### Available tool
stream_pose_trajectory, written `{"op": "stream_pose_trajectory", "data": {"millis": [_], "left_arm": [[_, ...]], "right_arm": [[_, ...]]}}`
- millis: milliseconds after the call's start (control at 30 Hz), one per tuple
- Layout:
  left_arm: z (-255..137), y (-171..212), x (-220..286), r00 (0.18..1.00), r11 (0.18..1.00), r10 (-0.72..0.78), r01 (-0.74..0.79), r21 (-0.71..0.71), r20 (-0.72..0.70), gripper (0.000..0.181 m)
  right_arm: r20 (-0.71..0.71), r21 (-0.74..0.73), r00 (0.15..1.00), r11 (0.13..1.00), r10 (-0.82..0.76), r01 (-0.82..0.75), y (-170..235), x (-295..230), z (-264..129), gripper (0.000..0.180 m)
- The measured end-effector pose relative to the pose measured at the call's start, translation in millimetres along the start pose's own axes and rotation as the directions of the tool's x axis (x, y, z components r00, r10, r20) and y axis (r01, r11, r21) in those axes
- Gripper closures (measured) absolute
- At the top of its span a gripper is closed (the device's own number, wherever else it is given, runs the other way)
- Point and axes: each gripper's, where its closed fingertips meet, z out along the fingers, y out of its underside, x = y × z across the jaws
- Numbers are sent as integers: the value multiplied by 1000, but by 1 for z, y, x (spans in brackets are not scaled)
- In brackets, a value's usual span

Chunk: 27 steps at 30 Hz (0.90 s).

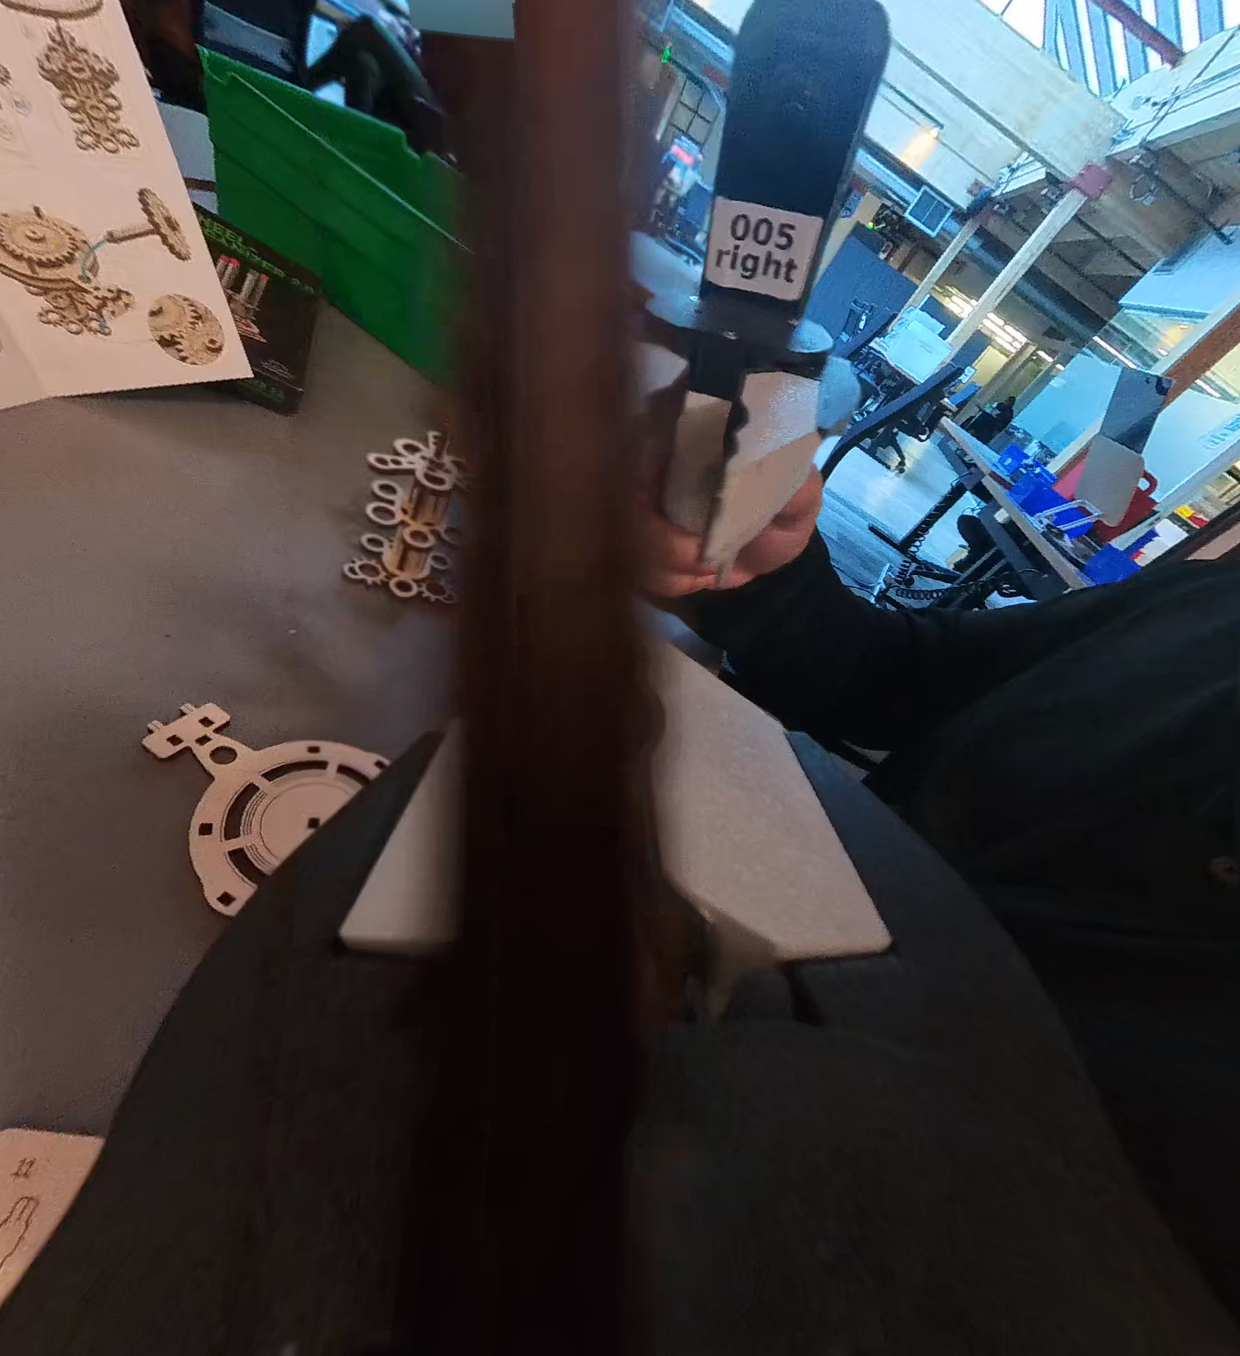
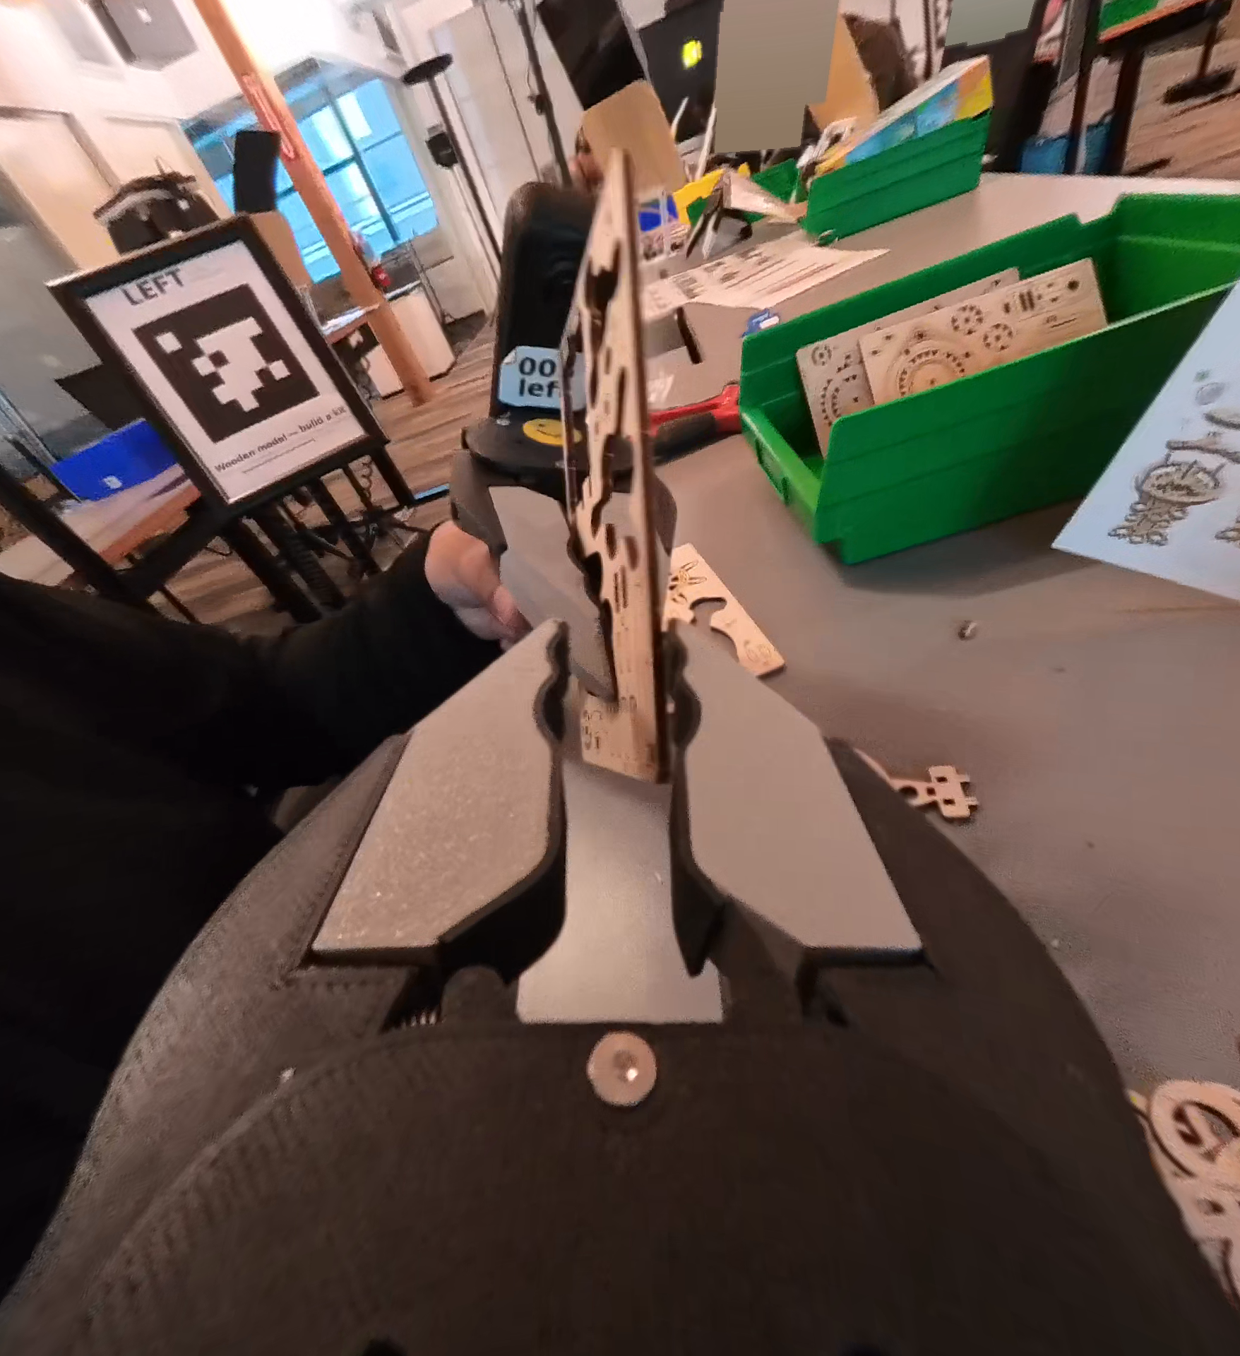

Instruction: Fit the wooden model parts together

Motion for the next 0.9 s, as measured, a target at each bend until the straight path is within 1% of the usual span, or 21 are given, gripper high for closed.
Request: {"op": "stream_pose_trajectory", "data": {"millis": [33, 67, 167, 267, 333, 433, 567, 733, 767, 833, 900], "left_arm": [[1, 1, 1, 1000, 1000, -2, 1, -5, -4, 180], [2, 2, 2, 1000, 1000, -3, 3, -8, -5, 180], [3, -1, 5, 1000, 1000, -13, 14, 19, -27, 181], [5, -10, 9, 995, 994, -61, 68, 87, -82, 163], [5, -12, 5, 996, 991, -70, 77, 113, -63, 162], [5, -11, 0, 999, 992, -46, 48, 117, -20, 173], [6, -14, 3, 998, 988, -40, 45, 148, -39, 173], [8, -16, 10, 996, 985, -41, 53, 164, -79, 177], [7, -16, 12, 997, 986, -20, 32, 165, -72, 180], [7, -15, 13, 999, 989, 27, -22, 149, -35, 180], [8, -13, 14, 998, 991, 56, -55, 120, 0, 180]], "right_arm": [[-7, -7, 1000, 1000, 0, 0, 2, 3, -1, 173], [-3, -11, 1000, 1000, 5, -5, 3, 4, -2, 177], [36, 26, 998, 998, 52, -53, -2, 3, -3, 177], [75, 98, 991, 988, 110, -117, -7, 4, -1, 179], [84, 137, 987, 980, 135, -145, -8, 6, 0, 180], [104, 177, 984, 971, 144, -160, -11, 5, 0, 180], [105, 214, 987, 967, 121, -141, -16, 2, -2, 180], [151, 271, 977, 945, 148, -185, -22, 0, -6, 180], [166, 273, 974, 943, 152, -193, -22, -1, -6, 180], [186, 258, 972, 947, 143, -189, -21, -4, -7, 180], [165, 221, 980, 964, 111, -146, -18, -4, -8, 180]]}}
